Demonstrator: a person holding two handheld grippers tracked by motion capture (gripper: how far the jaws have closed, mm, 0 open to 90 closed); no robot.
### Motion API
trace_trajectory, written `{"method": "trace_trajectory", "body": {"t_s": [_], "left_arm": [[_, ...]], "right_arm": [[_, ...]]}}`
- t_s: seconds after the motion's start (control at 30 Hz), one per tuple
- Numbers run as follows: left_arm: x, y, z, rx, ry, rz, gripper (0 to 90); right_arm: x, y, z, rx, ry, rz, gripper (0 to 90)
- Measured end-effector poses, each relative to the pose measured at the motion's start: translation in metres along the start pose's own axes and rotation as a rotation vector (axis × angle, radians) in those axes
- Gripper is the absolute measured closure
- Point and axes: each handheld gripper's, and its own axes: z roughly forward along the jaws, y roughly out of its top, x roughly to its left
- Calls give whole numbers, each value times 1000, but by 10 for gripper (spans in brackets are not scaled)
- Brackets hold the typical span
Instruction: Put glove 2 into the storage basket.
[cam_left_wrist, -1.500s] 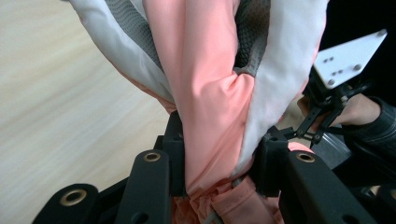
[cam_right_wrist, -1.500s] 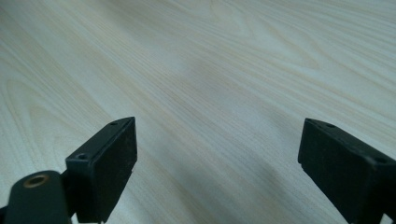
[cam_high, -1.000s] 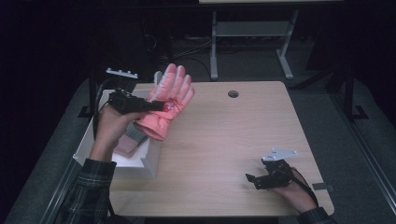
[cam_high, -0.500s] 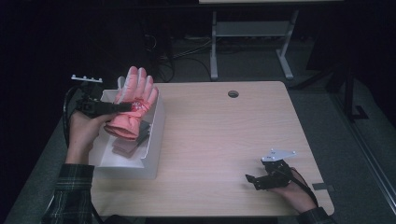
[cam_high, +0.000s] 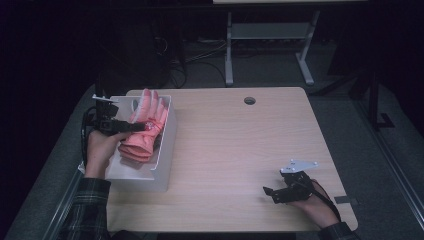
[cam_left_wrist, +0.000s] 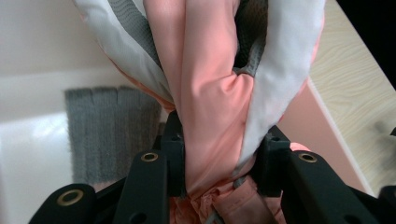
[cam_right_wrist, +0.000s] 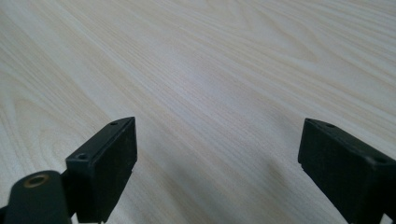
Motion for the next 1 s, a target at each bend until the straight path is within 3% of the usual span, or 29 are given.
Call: {"method": "trace_trajectory", "body": {"t_s": [0.17, 0.4, 0.63, 0.8, 0.9, 1.0], "left_arm": [[10, -11, 19, 45, 6, -22, 625], [21, -22, 37, 76, -24, -66, 615], [19, -27, 56, 130, -32, -59, 582], [19, -26, 59, 152, -30, -59, 574], [19, -25, 59, 156, -31, -42, 517], [20, -22, 57, 144, -30, -30, 403]], "right_arm": [[1, 0, 0, 10, 1, 3, 116], [1, 0, 0, 9, 0, 4, 117], [2, 1, 1, 10, 4, -6, 117], [2, 1, 1, 14, 5, -8, 117], [3, 2, 0, 16, 6, -3, 117], [2, 1, 0, 13, 4, -6, 117]]}}
